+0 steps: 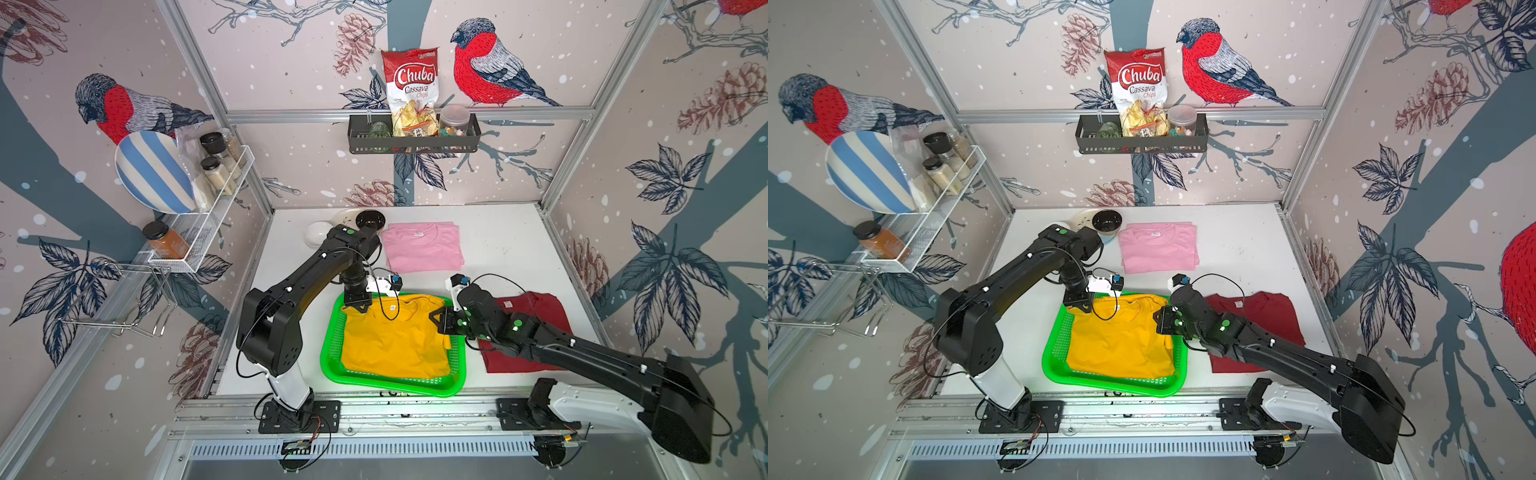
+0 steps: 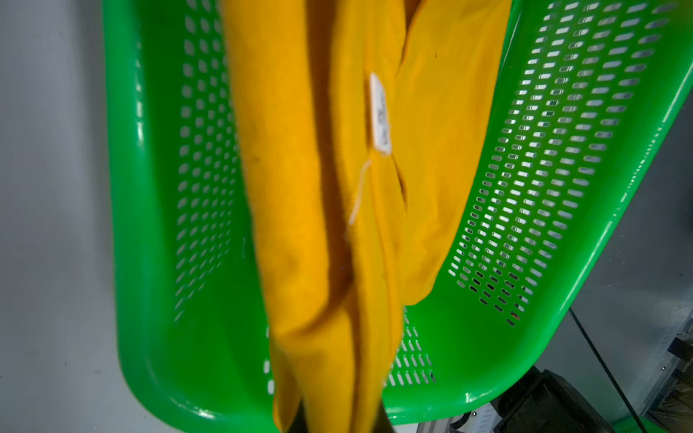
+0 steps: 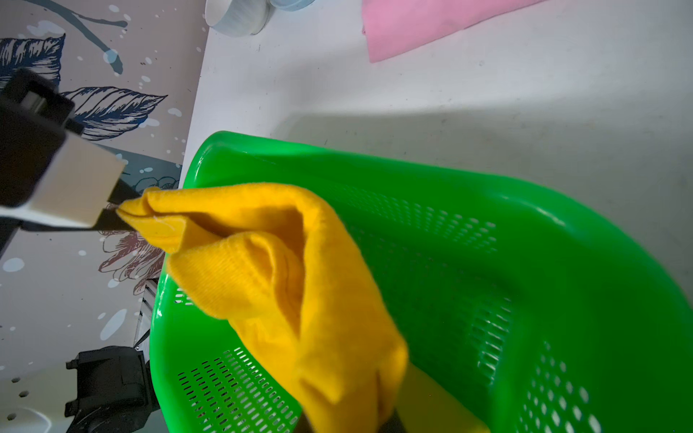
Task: Put the folded t-shirts into the basket
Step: Place the T-shirt in the bin.
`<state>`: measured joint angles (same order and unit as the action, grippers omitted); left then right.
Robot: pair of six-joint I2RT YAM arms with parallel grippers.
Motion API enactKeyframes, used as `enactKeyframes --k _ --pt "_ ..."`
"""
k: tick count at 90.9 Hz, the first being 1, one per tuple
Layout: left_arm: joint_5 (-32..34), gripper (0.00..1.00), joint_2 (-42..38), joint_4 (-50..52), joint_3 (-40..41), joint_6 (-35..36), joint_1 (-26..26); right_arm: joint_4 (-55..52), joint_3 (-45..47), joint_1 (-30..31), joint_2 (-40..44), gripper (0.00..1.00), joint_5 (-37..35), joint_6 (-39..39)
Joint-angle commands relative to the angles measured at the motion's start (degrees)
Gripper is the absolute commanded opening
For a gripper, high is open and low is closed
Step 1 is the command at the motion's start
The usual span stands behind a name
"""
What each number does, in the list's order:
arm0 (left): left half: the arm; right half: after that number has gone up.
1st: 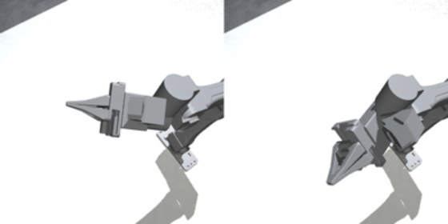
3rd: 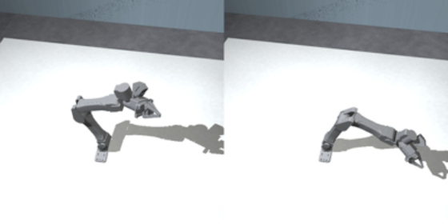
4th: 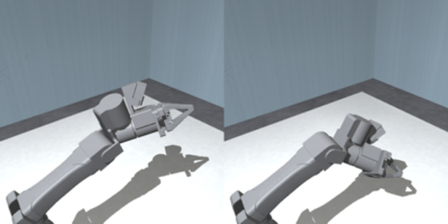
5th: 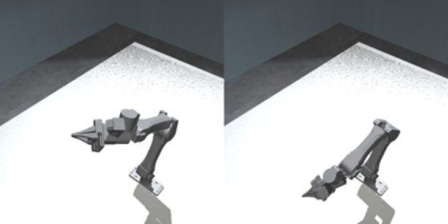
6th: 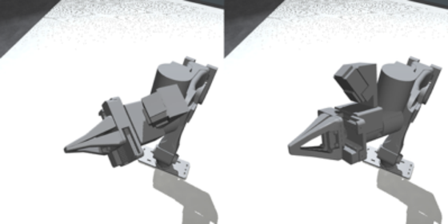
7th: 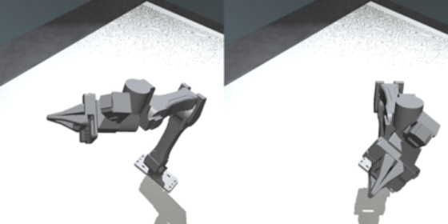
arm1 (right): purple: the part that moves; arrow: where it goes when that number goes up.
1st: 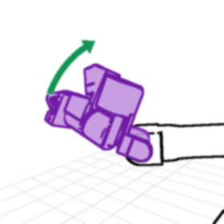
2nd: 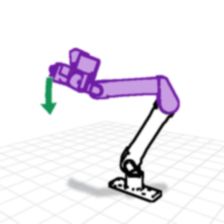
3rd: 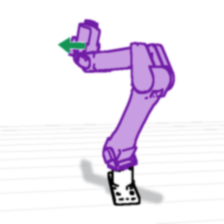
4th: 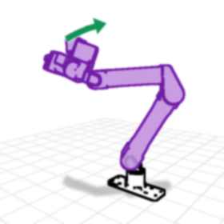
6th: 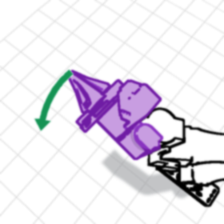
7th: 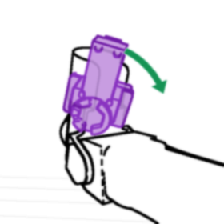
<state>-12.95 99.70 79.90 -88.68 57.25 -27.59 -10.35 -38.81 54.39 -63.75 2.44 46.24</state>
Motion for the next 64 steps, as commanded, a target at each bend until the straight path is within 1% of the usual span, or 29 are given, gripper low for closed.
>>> enactKeyframes --k 1,7,14,24,30,35,50,58,64 --pt "-1.8 0.0 0.8 3.7 -5.0 1.7 0.5 1.5 -2.0 0.3 0.8 0.0 1.7 -5.3" --pt "-2.9 0.0 -0.6 7.1 -7.0 2.6 0.5 -0.6 -3.8 1.1 2.6 0.0 1.8 -7.1" --pt "-3.8 0.0 -3.1 11.9 -9.4 3.9 0.5 -4.2 -7.2 2.6 5.6 0.0 1.5 -7.3" --pt "-4.4 0.0 -6.9 19.9 -11.6 6.4 0.5 -10.0 -12.4 6.8 9.8 0.0 -0.8 -5.7" --pt "-5.4 0.0 -10.0 23.2 -11.7 7.2 0.4 -11.8 -14.2 10.5 11.7 0.0 -2.7 -4.9" --pt "-6.8 0.0 -13.6 23.6 -11.2 7.4 0.4 -12.1 -15.0 15.1 12.9 0.0 -4.5 -4.0" --pt "-11.3 0.0 -22.6 23.8 -10.6 7.4 -1.8 -11.1 -16.6 24.5 12.3 0.0 -7.4 -4.8" --pt "-13.2 0.0 -25.2 23.7 -9.5 6.7 -3.0 -9.8 -16.6 28.8 11.8 0.0 -9.0 -6.1" --pt "-12.8 0.0 -26.3 23.7 -7.7 6.7 -3.5 -8.6 -16.1 31.3 11.7 0.0 -10.1 -6.1"
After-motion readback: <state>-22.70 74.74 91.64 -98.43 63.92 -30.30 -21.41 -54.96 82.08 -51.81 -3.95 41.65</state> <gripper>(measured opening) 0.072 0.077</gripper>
